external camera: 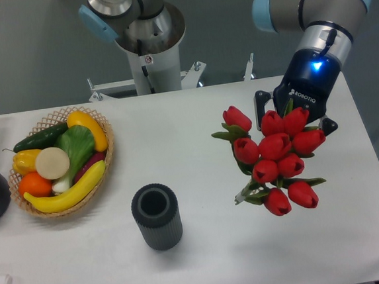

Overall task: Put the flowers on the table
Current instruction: 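Hold the red tulip bunch in the gripper and lift it slightly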

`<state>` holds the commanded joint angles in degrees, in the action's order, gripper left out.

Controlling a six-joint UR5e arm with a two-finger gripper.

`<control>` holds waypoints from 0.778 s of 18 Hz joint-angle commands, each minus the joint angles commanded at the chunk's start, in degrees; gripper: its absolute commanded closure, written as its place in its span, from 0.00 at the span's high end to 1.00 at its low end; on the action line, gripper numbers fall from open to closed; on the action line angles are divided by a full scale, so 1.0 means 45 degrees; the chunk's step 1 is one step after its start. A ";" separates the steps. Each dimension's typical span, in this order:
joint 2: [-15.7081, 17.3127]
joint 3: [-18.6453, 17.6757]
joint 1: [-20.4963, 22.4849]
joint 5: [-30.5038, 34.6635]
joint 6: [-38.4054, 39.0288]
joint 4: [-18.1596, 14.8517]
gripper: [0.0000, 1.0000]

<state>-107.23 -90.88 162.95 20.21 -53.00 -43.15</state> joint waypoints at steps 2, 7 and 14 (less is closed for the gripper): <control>0.0078 0.0000 -0.0020 0.0641 0.0000 0.0019 0.30; 0.0156 -0.0019 -0.0156 0.1971 -0.0019 0.0020 0.30; 0.0273 -0.0312 -0.0195 0.3729 -0.0897 0.0000 0.30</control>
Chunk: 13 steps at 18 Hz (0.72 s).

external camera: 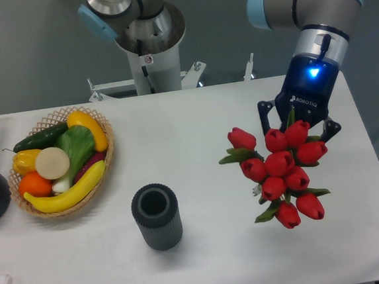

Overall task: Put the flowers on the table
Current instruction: 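Hold the red tulip bunch in the gripper and lift it slightly, then lower the held tulips toward the table beside the grey vase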

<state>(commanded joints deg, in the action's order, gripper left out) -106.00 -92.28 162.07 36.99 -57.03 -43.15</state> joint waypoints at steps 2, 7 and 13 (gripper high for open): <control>0.0019 -0.0117 -0.0019 0.0390 -0.0157 -0.0020 0.30; 0.0078 -0.0508 -0.0545 0.2516 -0.0938 -0.0059 0.30; 0.0039 -0.0938 -0.1094 0.5739 -0.2343 -0.0078 0.30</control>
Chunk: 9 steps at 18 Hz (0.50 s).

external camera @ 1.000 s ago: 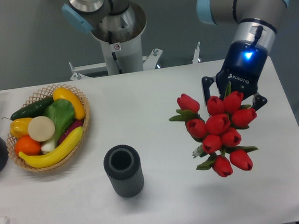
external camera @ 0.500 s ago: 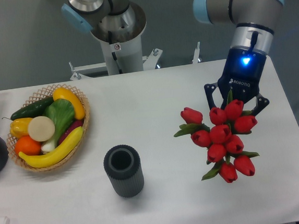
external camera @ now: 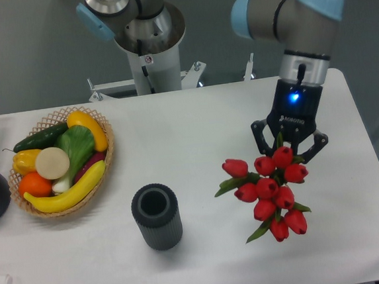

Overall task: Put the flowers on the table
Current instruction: 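Lower the held tulips toward the table beside the grey vase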

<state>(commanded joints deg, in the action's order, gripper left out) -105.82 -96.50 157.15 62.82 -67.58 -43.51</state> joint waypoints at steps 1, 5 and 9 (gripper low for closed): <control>0.0000 0.0000 -0.0020 0.0372 -0.0118 0.0000 0.30; -0.0097 -0.0020 -0.0234 0.1759 -0.1014 -0.0233 0.29; -0.0390 -0.0059 -0.0351 0.3379 -0.1857 -0.0800 0.29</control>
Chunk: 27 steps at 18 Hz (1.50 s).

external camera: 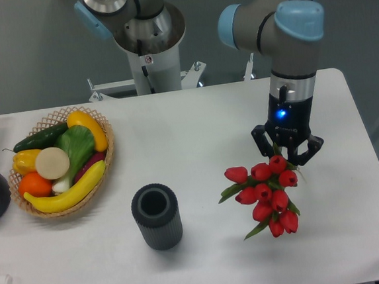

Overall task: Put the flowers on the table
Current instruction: 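Lower the held tulips toward the table beside the grey vase, then open the gripper to release the tulips onto the table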

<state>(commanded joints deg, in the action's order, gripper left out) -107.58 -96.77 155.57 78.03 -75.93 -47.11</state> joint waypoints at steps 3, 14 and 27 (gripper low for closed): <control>-0.0390 0.0000 -0.0293 0.0958 -0.0001 0.0019 0.29; -0.1289 -0.0156 -0.0801 0.2035 0.0078 0.0214 0.37; -0.1017 0.0331 -0.0684 0.1508 -0.0391 0.0254 1.00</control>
<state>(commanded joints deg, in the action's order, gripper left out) -112.15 -95.28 152.49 84.82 -77.69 -45.97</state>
